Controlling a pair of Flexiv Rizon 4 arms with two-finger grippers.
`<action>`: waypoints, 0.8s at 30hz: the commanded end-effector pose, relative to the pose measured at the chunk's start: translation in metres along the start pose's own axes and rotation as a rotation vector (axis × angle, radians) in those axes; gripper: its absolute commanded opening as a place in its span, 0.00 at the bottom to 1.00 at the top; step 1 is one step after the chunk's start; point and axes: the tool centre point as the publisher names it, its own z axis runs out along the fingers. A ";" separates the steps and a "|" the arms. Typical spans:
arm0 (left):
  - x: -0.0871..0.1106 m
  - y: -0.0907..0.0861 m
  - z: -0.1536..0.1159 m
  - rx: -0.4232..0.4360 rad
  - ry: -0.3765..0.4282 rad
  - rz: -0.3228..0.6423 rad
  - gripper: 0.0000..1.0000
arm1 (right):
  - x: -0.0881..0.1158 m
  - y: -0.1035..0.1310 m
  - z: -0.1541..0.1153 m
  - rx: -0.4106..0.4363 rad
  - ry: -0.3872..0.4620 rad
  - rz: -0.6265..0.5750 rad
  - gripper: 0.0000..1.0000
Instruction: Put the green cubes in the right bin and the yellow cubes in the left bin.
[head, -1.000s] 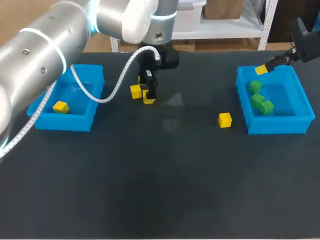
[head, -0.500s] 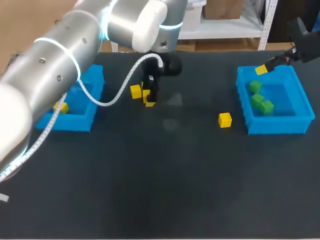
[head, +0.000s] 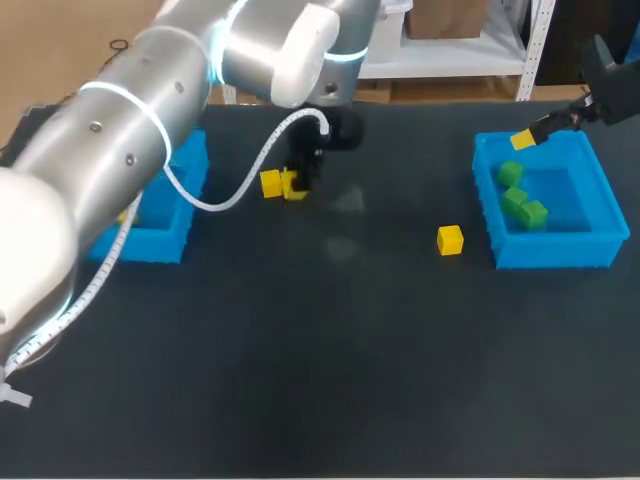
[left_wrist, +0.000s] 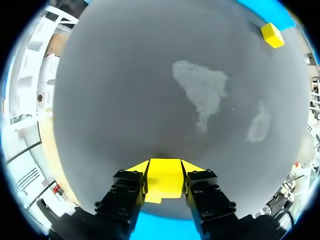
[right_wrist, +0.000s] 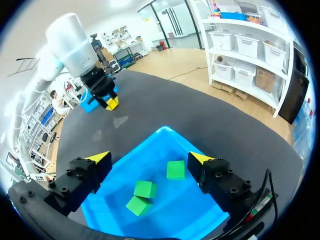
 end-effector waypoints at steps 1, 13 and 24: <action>0.019 -0.010 -0.032 -0.038 -0.076 -0.032 0.00 | 0.001 0.001 0.000 0.001 -0.003 -0.001 1.00; 0.105 0.022 -0.094 -0.113 -0.259 -0.499 0.00 | 0.001 0.001 0.000 0.001 -0.003 -0.001 1.00; 0.218 0.010 -0.065 -0.101 -0.091 -0.763 0.00 | 0.001 0.001 0.000 0.001 -0.003 -0.001 1.00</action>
